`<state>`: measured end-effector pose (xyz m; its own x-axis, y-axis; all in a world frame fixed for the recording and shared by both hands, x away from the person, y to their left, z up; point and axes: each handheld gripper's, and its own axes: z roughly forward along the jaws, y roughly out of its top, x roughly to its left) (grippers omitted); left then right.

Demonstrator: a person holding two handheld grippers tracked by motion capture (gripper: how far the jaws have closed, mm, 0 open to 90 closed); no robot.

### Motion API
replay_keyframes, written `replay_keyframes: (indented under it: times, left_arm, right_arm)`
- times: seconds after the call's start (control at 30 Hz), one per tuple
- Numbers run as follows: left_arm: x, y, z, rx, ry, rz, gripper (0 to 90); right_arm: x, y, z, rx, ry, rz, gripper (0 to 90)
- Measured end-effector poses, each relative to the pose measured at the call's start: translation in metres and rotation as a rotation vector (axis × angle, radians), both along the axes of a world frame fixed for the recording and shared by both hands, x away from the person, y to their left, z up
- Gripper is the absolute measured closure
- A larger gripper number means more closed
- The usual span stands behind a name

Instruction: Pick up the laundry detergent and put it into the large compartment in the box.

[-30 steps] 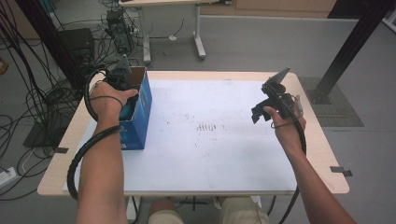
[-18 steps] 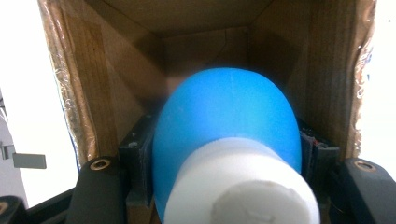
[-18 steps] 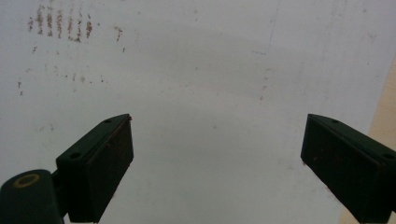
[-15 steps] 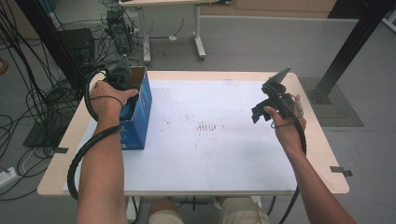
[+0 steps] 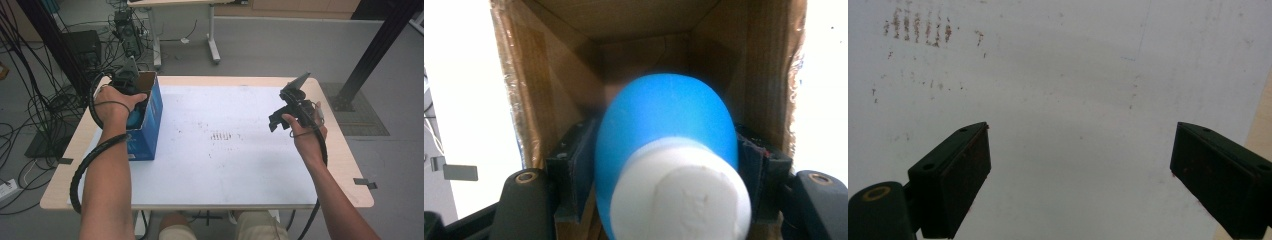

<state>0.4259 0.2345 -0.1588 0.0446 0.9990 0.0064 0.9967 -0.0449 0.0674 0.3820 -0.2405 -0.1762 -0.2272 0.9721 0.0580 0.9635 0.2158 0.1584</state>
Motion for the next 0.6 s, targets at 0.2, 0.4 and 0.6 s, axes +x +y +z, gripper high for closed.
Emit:
replay_keyframes:
  times: [0.2,0.4,0.6]
  left_arm:
    - [-0.004,0.001,0.011,-0.009,-0.016,-0.002,31.0]
    - [-0.006,-0.003,0.027,-0.002,-0.027,-0.014,29.5]
    - [-0.014,-0.005,0.054,-0.01,-0.063,-0.038,25.3]
  right_arm:
    - [0.0,-0.001,0.001,0.005,-0.002,0.002,9.2]
    - [-0.002,0.0,0.003,0.012,-0.006,0.004,9.2]
    - [-0.002,0.0,0.005,0.015,-0.008,0.004,9.2]
